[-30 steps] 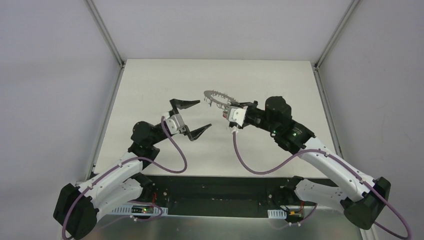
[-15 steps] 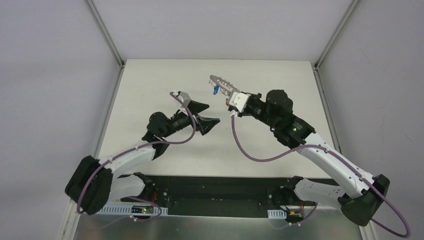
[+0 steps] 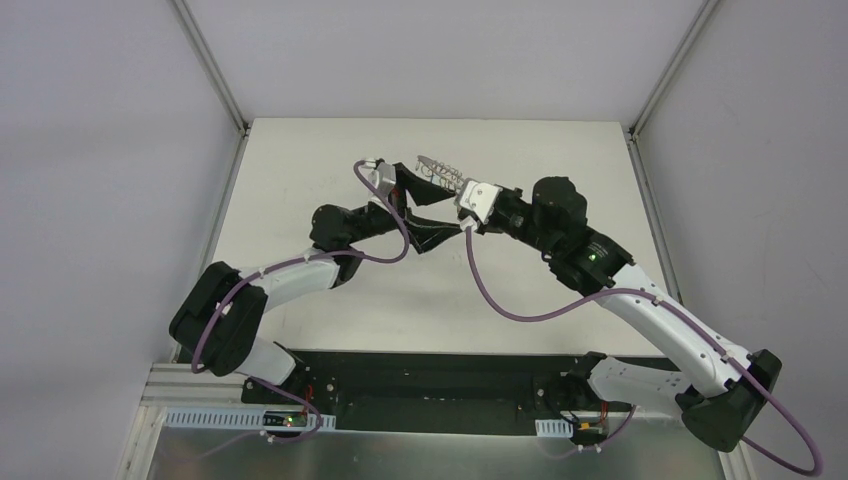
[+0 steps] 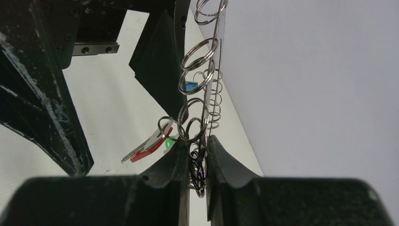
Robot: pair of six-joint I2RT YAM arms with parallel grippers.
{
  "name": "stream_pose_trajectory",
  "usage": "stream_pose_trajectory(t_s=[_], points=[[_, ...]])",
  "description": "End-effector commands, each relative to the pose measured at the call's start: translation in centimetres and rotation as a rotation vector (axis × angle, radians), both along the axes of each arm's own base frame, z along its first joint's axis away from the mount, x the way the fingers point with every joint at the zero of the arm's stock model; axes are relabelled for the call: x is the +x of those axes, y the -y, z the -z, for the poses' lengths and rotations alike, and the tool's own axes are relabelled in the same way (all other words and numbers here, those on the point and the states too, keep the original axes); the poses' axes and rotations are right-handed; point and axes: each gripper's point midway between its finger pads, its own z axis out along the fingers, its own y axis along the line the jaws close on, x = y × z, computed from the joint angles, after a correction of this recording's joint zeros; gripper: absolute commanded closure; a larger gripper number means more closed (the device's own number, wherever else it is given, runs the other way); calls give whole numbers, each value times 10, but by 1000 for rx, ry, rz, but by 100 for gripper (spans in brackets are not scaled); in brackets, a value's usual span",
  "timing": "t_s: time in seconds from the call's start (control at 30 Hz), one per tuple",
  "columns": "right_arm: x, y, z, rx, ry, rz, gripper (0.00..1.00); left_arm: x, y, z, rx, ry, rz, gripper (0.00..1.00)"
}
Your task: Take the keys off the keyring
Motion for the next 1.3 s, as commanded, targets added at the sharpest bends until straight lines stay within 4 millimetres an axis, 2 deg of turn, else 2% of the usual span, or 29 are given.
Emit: stream_pose_trajectory(t_s=[0.0, 0.13, 0.23, 0.37, 0.43, 0.53, 0.63, 0.7, 0.8, 0.87, 0.93, 1.03, 1.07, 1.17, 1.2, 1.27], points=[[-2, -3, -46, 98, 77, -15, 100, -27, 6, -40, -48, 156, 134, 19], [-2, -6, -46, 99, 72, -24, 100, -22, 11, -39, -47, 164, 129, 28], [-4, -8, -47, 105, 68, -38, 100, -18, 14, -40, -50, 155, 130, 45], [-3, -8, -47, 109, 69, -35, 100, -11, 18, -35, -33, 123, 130, 62], [-2, -7, -48, 113, 67, -27, 100, -9, 19, -31, -23, 112, 127, 75], [2, -4, -47, 115, 65, 6, 100, -9, 19, -24, -2, 93, 127, 100], [11, 3, -43, 126, 38, 80, 100, -9, 18, -13, 33, 42, 118, 100], [23, 15, -34, 138, -2, 189, 100, -6, 18, 2, 96, -35, 105, 100], [30, 23, -3, 142, -94, 285, 100, 2, 16, 36, 263, -225, 62, 100], [29, 23, 23, 142, -160, 301, 100, -3, 11, 59, 380, -338, 54, 100], [28, 24, 44, 190, -244, 340, 100, -6, 1, 71, 461, -420, 17, 100], [31, 26, 61, 301, -338, 413, 100, -17, -19, 86, 609, -532, -35, 100], [30, 24, 69, 317, -371, 416, 98, -22, -26, 90, 657, -557, -42, 100], [17, 14, 88, 335, -469, 364, 51, -34, -44, 94, 774, -632, -66, 100], [11, 11, 93, 344, -497, 340, 44, -37, -48, 94, 806, -654, -71, 100], [-2, 7, 106, 352, -532, 284, 42, -45, -54, 93, 860, -694, -56, 100]])
